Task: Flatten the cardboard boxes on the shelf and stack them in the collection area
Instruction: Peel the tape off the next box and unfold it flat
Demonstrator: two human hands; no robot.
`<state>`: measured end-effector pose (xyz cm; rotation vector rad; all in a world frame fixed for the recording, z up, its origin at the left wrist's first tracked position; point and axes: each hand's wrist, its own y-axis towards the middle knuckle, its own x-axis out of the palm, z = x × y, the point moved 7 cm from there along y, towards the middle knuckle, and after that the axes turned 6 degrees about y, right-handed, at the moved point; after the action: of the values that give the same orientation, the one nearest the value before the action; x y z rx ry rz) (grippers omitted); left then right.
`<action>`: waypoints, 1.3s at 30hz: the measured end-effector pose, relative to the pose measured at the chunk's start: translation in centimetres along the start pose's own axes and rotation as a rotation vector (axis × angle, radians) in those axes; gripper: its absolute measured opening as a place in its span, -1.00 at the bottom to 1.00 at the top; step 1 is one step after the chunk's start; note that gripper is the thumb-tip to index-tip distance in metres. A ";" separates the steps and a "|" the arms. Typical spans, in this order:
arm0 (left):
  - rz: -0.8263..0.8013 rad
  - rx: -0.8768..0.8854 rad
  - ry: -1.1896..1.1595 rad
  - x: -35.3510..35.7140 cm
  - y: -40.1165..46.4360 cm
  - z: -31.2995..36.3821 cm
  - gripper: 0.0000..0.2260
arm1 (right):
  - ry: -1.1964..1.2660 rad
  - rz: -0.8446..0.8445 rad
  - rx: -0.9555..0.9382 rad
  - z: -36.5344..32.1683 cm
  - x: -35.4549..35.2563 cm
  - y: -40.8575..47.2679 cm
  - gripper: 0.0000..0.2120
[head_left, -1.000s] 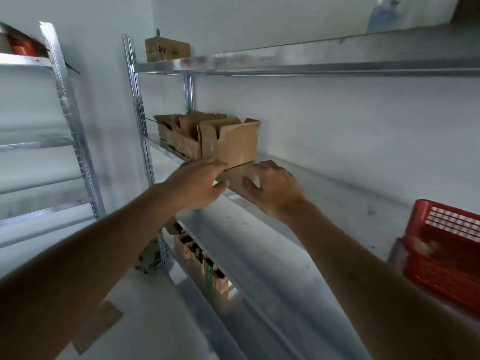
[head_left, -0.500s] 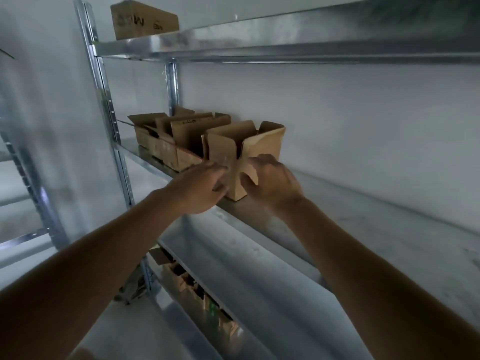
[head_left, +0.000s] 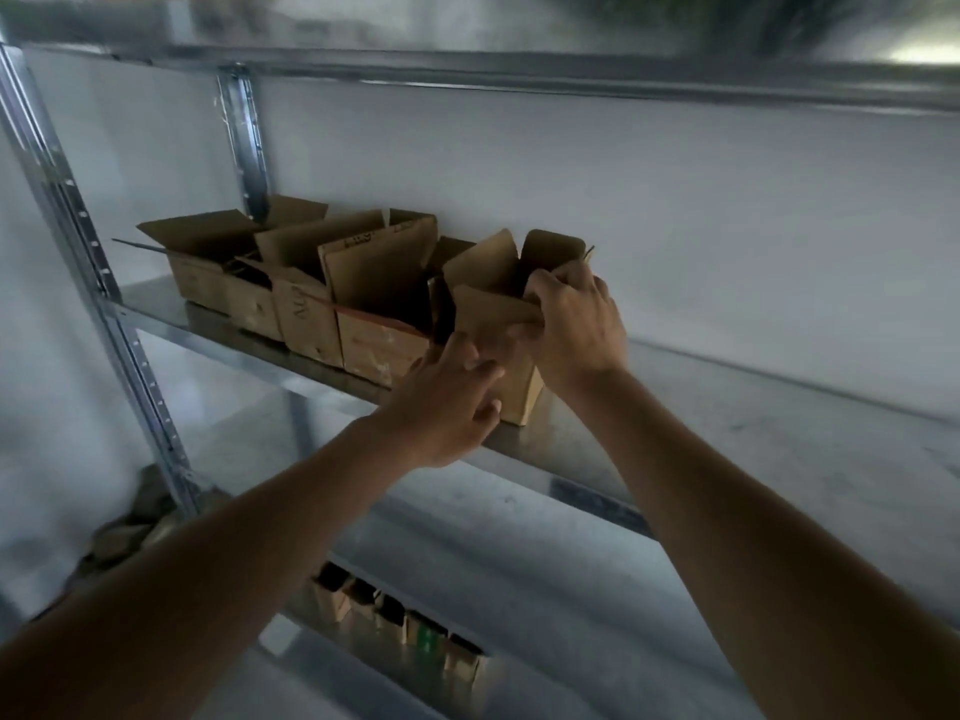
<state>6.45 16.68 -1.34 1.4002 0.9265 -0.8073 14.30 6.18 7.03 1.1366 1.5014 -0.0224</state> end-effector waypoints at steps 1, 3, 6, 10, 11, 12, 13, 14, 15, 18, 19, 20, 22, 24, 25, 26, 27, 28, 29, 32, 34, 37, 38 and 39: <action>0.013 0.007 -0.007 -0.1 0.2 -0.2 -0.63 | -0.020 0.028 0.000 0.2 -0.5 0.0 -0.80; 0.021 0.006 -0.027 -0.2 0.4 -0.4 -0.64 | -0.076 0.071 0.015 0.8 -1.6 0.0 -0.83; 0.014 0.013 -0.068 -0.2 0.9 -0.3 -0.67 | -0.183 0.071 0.042 2.1 -3.5 -0.5 -0.72; 0.008 0.031 -0.086 -0.1 2.2 1.5 -0.75 | -0.364 0.002 0.036 3.2 -5.1 -2.0 -0.55; -0.001 0.016 -0.077 0.0 2.6 1.9 -0.73 | -0.387 -0.024 0.063 3.7 -5.4 -2.4 -0.56; -0.026 0.006 -0.082 0.3 3.0 2.3 -0.70 | -0.397 -0.047 0.102 4.4 -5.8 -2.8 -0.58; -0.066 0.009 -0.104 0.7 3.3 2.7 -0.64 | -0.407 -0.064 0.141 5.0 -6.2 -3.1 -0.61; -0.112 0.026 -0.136 1.1 3.5 3.4 -0.57 | -0.421 -0.076 0.169 5.6 -6.6 -3.5 -0.64; -0.158 0.046 -0.176 1.4 3.7 4.2 -0.50 | -0.438 -0.091 0.184 6.0 -6.9 -3.8 -0.65; -0.227 0.093 -0.301 2.0 4.4 6.7 -0.44 | -0.508 -0.149 0.165 6.6 -7.3 -4.7 -0.61; -0.218 0.099 -0.325 2.1 4.8 7.5 -0.45 | -0.528 -0.162 0.151 6.8 -7.4 -5.0 -0.60; -0.200 0.105 -0.343 2.2 5.2 8.1 -0.46 | -0.534 -0.166 0.140 7.0 -7.5 -5.2 -0.63; -0.182 0.123 -0.371 2.8 5.9 9.3 -0.52 | -0.510 -0.171 0.147 7.5 -8.0 -5.7 -0.67; -0.195 0.137 -0.387 3.6 6.3 10.6 -0.54 | -0.496 -0.203 0.169 8.1 -8.4 -6.1 -0.61; -0.200 0.133 -0.390 3.9 6.4 11.1 -0.54 | -0.497 -0.236 0.182 8.5 -8.5 -6.3 -0.52; -0.199 0.121 -0.397 4.1 6.6 11.6 -0.54 | -0.497 -0.277 0.200 8.9 -8.5 -6.4 -0.41; -0.194 0.107 -0.411 4.2 6.7 11.9 -0.55 | -0.500 -0.319 0.214 9.3 -8.5 -6.6 -0.31; -0.185 0.104 -0.434 4.2 6.7 12.2 -0.56 | -0.511 -0.356 0.219 9.6 -8.4 -6.9 -0.25; -0.178 0.110 -0.457 4.1 6.9 12.5 -0.59 | -0.527 -0.386 0.221 9.9 -8.4 -7.2 -0.22; -0.155 0.139 -0.546 3.4 7.2 13.9 -0.54 | -0.504 -0.438 0.266 11.3 -8.8 -8.2 -0.15; -0.145 0.122 -0.618 2.9 7.3 15.0 -0.49 | -0.395 -0.443 0.293 12.6 -9.3 -8.8 -0.14; -0.238 -0.031 -0.810 3.7 7.5 16.0 -0.52 | -0.236 -0.380 0.255 14.2 -10.1 -9.6 -0.25; -0.296 -0.097 -0.934 4.0 7.4 16.4 -0.54 | -0.207 -0.358 0.232 14.7 -10.1 -10.0 -0.24; -0.342 -0.169 -1.063 4.4 7.4 16.8 -0.56 | -0.176 -0.343 0.216 15.3 -10.1 -10.4 -0.21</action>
<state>15.96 0.47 -2.75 0.4949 0.3618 -1.4767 17.38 -14.45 4.22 1.0037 1.5438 -0.5177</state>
